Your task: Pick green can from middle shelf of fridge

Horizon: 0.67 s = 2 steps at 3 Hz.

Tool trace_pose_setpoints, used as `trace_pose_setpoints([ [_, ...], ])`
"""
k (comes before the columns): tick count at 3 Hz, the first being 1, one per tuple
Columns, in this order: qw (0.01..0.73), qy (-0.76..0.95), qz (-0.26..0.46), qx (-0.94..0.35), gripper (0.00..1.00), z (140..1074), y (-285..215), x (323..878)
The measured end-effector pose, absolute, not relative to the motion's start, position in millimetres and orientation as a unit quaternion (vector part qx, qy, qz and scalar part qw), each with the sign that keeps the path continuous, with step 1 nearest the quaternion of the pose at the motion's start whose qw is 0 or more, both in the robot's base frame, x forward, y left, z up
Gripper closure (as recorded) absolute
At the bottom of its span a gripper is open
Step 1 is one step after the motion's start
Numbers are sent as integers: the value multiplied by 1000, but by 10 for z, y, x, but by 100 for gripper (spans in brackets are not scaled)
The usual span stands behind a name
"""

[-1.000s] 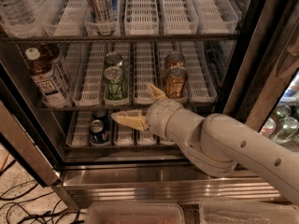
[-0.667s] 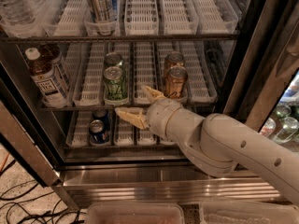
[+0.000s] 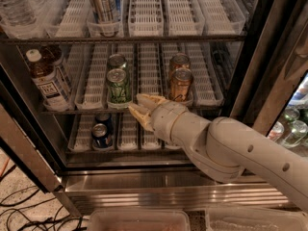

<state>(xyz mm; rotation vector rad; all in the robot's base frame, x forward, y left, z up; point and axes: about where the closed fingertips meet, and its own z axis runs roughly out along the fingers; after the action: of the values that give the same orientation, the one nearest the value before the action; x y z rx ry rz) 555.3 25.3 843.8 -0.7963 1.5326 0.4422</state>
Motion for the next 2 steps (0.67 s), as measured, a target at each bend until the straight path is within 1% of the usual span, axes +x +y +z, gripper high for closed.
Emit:
trace_pose_setpoints([
  [1, 628, 667, 194, -349, 41, 8448, 267, 5569],
  [2, 624, 668, 198, -354, 22, 8430, 308, 5596],
])
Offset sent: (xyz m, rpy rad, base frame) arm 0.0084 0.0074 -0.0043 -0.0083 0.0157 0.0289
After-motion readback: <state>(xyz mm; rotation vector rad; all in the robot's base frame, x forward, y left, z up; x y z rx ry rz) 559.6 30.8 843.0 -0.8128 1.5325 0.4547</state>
